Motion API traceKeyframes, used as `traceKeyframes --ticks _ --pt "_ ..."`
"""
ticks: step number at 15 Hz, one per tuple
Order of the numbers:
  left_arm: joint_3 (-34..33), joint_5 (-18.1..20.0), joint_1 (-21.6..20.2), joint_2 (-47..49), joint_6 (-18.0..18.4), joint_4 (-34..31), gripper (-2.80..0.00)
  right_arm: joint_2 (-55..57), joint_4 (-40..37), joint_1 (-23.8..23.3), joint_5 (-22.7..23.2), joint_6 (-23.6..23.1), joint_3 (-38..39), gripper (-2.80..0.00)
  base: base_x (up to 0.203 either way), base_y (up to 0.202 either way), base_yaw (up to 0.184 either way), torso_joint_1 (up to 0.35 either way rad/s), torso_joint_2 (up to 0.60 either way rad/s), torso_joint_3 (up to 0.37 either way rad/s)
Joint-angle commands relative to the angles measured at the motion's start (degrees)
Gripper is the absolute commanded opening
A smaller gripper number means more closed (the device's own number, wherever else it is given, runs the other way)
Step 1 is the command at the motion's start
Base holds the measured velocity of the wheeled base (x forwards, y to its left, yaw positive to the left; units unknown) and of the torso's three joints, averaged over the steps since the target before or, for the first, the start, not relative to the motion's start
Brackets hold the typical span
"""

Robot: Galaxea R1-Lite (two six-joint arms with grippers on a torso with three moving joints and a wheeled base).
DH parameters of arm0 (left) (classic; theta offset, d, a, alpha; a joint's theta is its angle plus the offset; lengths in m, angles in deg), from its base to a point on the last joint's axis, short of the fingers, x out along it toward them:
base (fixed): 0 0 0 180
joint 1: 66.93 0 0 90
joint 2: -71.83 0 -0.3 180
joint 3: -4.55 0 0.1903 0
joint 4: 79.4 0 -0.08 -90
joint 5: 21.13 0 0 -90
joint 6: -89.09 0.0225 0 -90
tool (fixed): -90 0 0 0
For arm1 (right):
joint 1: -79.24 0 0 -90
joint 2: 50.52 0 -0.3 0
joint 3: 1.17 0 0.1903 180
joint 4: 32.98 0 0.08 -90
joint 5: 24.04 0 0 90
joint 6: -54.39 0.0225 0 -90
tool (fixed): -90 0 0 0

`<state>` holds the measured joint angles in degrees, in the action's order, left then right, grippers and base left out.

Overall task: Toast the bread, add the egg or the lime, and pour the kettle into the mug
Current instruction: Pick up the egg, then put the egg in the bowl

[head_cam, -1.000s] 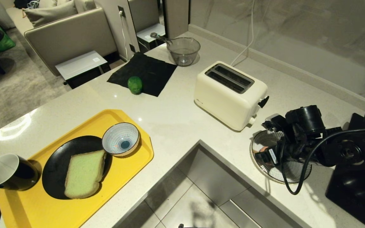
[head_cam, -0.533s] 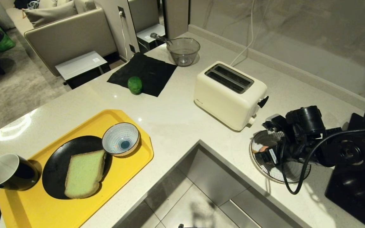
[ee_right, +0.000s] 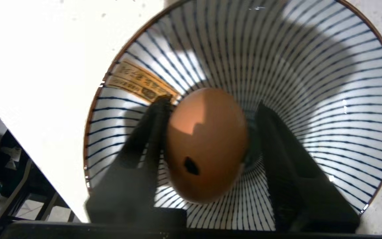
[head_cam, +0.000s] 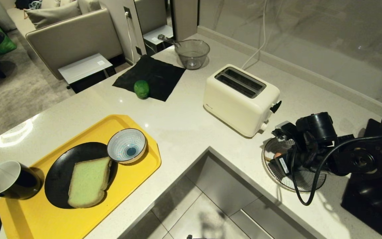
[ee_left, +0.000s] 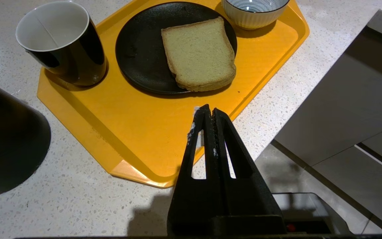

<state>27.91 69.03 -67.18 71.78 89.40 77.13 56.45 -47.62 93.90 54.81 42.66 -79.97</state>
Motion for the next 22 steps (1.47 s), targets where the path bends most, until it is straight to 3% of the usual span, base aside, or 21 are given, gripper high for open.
traceKeyframes --ticks 1,14,22 --pt "0.00 0.02 -0.02 -0.04 0.05 0.01 -2.80 0.08 0.15 0.01 -0.10 -0.05 -0.03 -2.80 0.000 0.000 0.000 0.000 0.00 0.000" --pt "0.00 0.02 -0.02 -0.04 0.05 0.01 -2.80 -2.04 3.04 -0.77 -0.68 0.04 -0.82 -2.80 0.000 0.000 0.000 0.000 0.00 0.000" --pt "0.00 0.02 -0.02 -0.04 0.05 0.01 -2.80 -8.93 5.09 -0.78 -4.18 -0.45 0.55 -2.80 0.000 0.000 0.000 0.000 0.00 0.000"
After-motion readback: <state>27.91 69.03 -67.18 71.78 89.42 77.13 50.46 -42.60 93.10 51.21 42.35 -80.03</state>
